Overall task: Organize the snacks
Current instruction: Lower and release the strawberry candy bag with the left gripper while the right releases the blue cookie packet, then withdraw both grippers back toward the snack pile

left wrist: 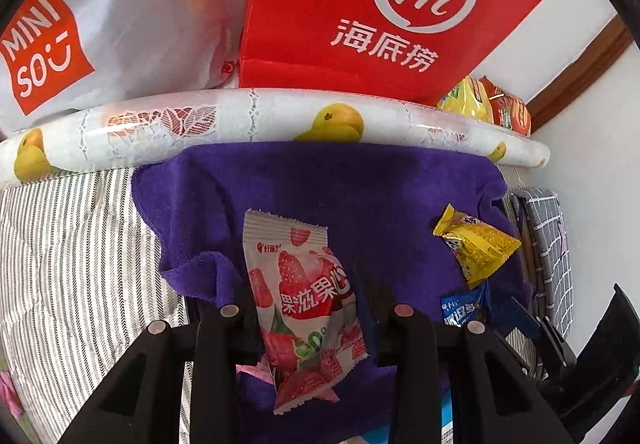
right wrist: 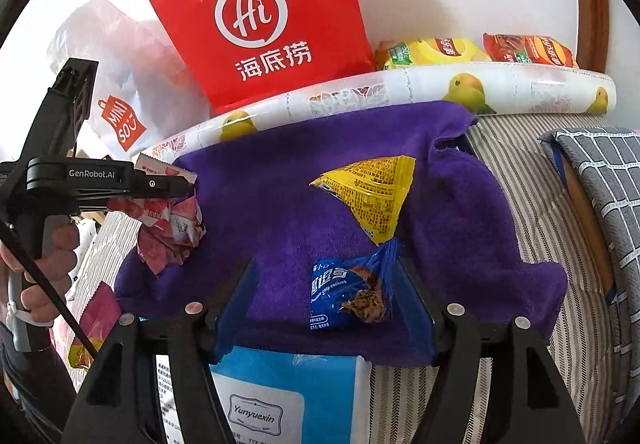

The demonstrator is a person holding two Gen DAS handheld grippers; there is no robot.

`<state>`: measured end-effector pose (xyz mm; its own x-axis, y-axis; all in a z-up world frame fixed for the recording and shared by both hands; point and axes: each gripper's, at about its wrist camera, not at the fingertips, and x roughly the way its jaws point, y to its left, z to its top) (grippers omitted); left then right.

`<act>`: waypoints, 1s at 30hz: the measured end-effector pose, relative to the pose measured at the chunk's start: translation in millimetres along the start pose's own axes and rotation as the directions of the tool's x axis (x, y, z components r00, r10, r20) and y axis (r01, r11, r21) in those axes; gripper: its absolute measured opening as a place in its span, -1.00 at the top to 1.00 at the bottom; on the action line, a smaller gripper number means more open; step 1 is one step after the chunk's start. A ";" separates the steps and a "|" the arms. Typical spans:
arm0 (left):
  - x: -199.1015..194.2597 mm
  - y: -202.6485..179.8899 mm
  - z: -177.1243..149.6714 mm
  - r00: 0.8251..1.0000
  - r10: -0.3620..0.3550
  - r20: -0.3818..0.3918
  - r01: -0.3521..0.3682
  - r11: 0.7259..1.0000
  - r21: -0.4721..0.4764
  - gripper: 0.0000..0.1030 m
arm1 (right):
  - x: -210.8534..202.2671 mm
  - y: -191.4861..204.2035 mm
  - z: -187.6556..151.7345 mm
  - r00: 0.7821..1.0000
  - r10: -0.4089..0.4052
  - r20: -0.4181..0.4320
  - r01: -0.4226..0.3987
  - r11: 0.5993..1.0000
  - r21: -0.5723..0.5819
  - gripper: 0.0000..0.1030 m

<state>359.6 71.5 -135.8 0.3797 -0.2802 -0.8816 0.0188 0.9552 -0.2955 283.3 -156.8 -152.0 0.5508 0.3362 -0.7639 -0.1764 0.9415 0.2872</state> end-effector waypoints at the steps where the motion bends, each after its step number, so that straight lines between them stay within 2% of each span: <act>1: 0.6 -1.5 0.0 1.000 0.000 -0.003 0.000 1.000 0.008 0.33 | -0.2 -0.2 0.1 1.000 0.001 0.002 -0.001 1.000 0.001 -0.32; 4: 1.0 -4.0 -0.2 1.000 0.002 -0.010 -0.001 1.000 0.022 0.30 | -2.3 -0.8 0.5 1.000 0.008 0.012 -0.008 1.000 0.005 -0.32; 10: -2.9 -8.4 -0.6 1.000 0.028 -0.012 -0.027 0.999 0.047 -0.04 | -5.1 1.3 0.4 1.000 0.014 0.023 -0.015 1.000 0.006 -0.32; 19: -23.2 -18.4 -2.0 1.000 0.015 0.025 -0.017 0.997 0.076 -0.11 | -26.7 8.2 -1.5 0.999 -0.003 0.044 0.003 1.000 0.009 -0.33; 27: -52.4 -39.1 -9.5 0.996 -0.016 0.090 0.004 0.992 0.127 -0.12 | -76.8 12.0 -9.2 0.989 -0.078 0.125 0.082 0.996 -0.030 -0.33; 30: -65.6 -46.4 -14.2 0.994 -0.052 0.101 0.037 0.988 0.147 -0.13 | -98.0 11.1 -13.0 0.981 -0.117 0.158 0.124 0.992 -0.033 -0.33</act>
<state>320.7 44.2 -69.5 0.4699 -0.3183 -0.8233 0.1687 0.9479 -0.2702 216.7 -179.0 -81.4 0.6893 0.2155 -0.6917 -0.1332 0.9762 0.1714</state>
